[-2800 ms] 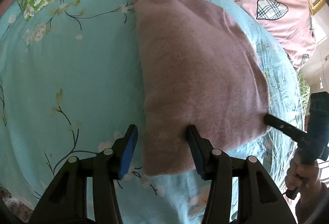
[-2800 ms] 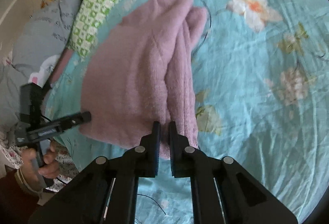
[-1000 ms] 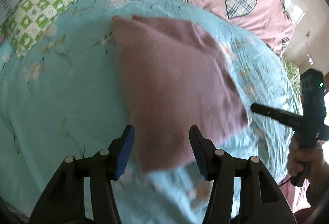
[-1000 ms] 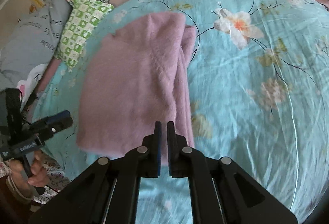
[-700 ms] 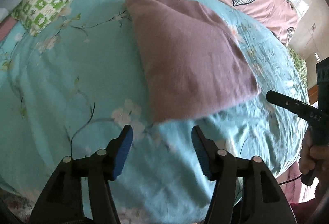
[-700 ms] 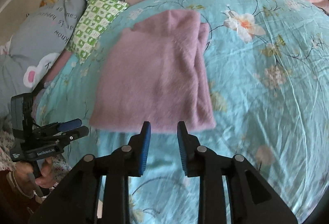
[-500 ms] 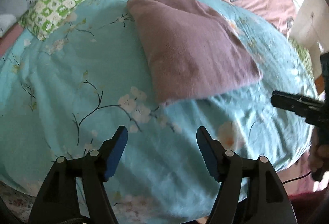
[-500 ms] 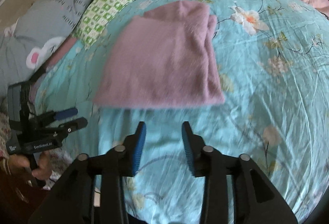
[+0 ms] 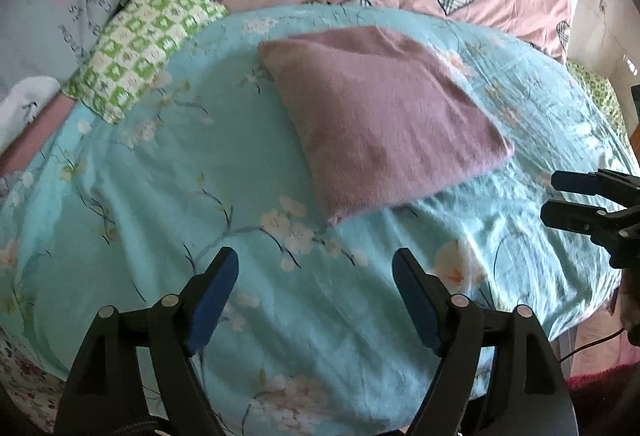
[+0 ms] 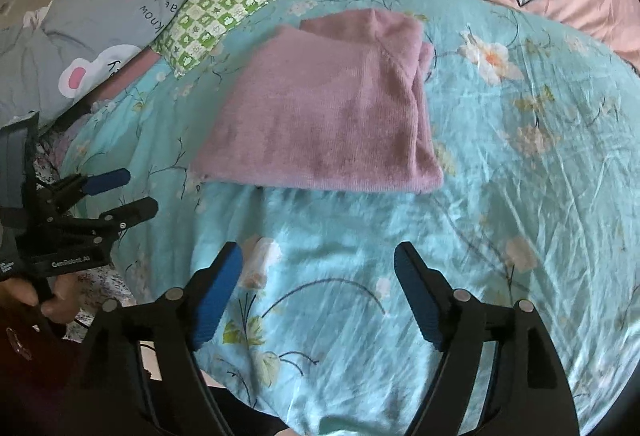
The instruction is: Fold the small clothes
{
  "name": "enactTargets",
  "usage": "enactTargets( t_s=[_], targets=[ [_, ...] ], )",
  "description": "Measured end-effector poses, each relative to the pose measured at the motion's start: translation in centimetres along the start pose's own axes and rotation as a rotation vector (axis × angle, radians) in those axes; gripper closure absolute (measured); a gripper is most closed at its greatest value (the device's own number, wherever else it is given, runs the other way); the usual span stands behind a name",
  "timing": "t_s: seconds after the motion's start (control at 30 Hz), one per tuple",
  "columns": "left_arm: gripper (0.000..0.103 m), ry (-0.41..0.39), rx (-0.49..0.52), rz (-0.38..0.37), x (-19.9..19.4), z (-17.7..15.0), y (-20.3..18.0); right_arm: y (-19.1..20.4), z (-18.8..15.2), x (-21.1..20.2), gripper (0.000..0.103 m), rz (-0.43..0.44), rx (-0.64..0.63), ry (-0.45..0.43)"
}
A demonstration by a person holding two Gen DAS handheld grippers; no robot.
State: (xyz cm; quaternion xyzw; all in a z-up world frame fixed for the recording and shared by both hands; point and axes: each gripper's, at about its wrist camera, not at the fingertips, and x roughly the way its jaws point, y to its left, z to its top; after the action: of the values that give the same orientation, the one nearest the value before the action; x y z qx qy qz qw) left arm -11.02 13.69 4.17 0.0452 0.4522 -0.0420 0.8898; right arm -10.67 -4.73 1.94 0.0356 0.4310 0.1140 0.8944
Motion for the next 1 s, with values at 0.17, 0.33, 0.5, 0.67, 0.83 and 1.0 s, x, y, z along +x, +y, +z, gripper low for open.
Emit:
enactTargets(
  t_s=[0.17,0.33,0.5,0.67,0.83,1.0],
  targets=[
    [0.018,-0.018,-0.009,-0.012,0.1,1.6,0.0,0.4,1.4,-1.1,0.013,-0.005,-0.025,-0.074],
    [0.016,0.013,0.007,-0.016,2.0,2.0,-0.5,0.0,1.8,0.5,0.007,-0.024,-0.024,-0.062],
    [0.016,0.034,0.001,-0.007,3.3,1.9,-0.9,-1.1,1.6,2.4,0.007,-0.019,0.025,-0.026],
    [0.016,0.070,-0.006,-0.004,4.3,1.7,-1.3,-1.1,2.0,3.1,0.007,-0.013,0.014,-0.022],
    [0.015,0.051,-0.002,0.035,4.2,1.6,-1.8,-1.0,2.5,3.6,0.006,-0.010,0.000,-0.016],
    [0.015,0.032,-0.010,0.061,4.1,2.1,-1.8,-0.9,3.0,3.9,0.007,-0.007,-0.007,-0.028]
  ],
)
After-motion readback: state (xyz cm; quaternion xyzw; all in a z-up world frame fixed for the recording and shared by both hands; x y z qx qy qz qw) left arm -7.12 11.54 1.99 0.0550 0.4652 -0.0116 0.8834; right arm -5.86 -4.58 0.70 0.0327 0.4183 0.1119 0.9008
